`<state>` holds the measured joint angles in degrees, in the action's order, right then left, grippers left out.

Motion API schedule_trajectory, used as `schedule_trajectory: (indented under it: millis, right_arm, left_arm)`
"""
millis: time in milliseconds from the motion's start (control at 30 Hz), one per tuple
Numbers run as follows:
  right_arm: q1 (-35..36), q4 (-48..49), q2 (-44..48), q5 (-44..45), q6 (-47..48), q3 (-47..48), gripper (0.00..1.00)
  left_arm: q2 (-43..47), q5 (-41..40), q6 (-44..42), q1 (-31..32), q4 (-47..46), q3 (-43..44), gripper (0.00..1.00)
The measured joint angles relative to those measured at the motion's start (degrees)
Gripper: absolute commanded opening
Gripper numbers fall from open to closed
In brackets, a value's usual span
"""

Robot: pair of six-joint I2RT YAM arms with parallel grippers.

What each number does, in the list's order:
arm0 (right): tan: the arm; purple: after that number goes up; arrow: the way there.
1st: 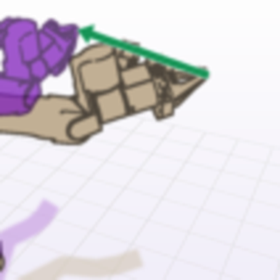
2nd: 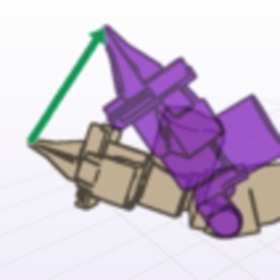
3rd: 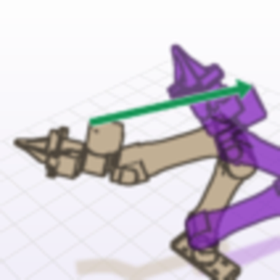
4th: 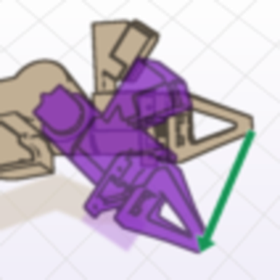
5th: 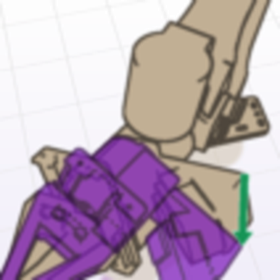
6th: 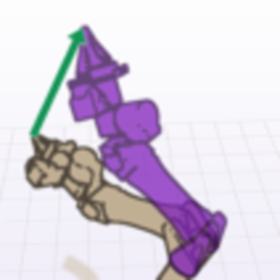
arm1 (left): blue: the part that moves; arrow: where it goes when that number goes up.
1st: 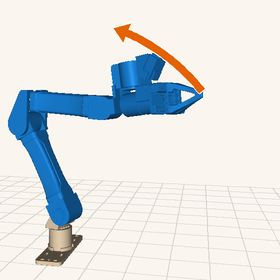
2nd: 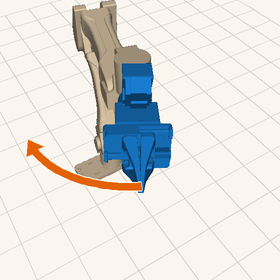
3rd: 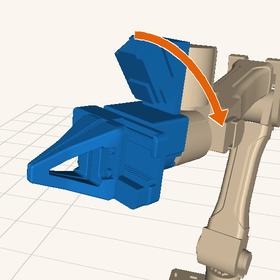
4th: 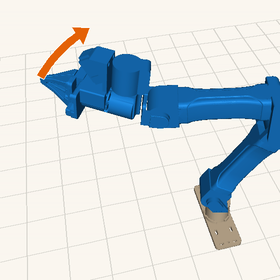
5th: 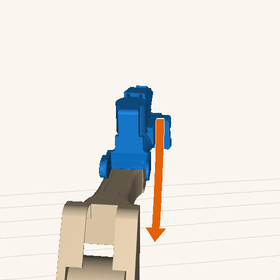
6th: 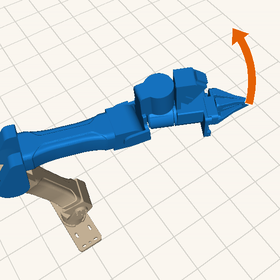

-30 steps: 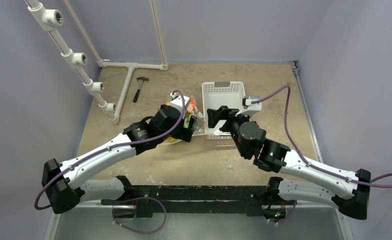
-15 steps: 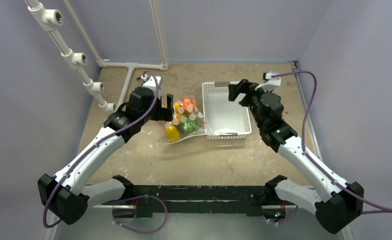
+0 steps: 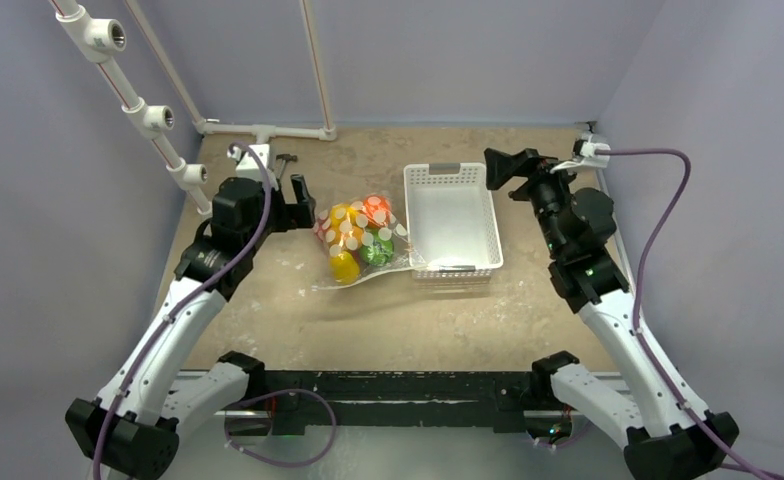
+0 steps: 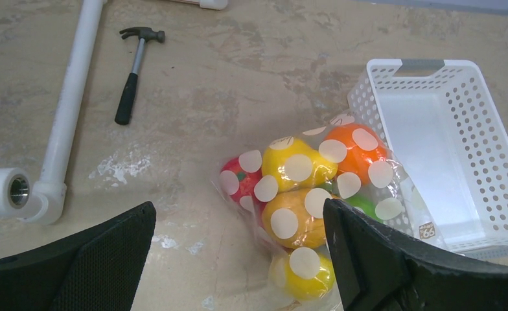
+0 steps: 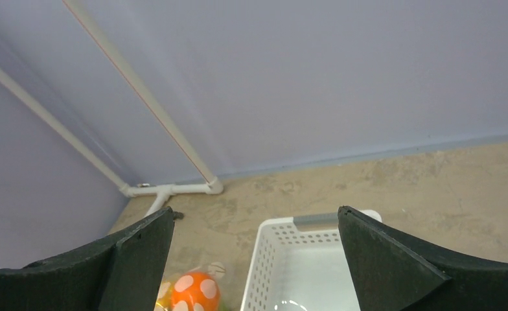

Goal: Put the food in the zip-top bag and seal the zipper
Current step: Reset both arms

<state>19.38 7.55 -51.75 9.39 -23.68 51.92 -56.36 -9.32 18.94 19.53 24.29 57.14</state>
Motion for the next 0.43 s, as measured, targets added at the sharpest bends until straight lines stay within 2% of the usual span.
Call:
schedule_trajectory:
  millis: [167, 433]
  right_arm:
    - [0.0, 2.47, 3.28, -3.56, 0.92, -0.9, 0.99]
    - [0.0, 3.61, 2.62, -6.14, 1.64, -2.99, 0.99]
  left_arm:
    - [5.11, -0.52, 0.0, 0.0, -1.57, -3.78, 0.99]
    - [6.71, -0.46, -0.26, 0.0, -2.8, -5.31, 0.99]
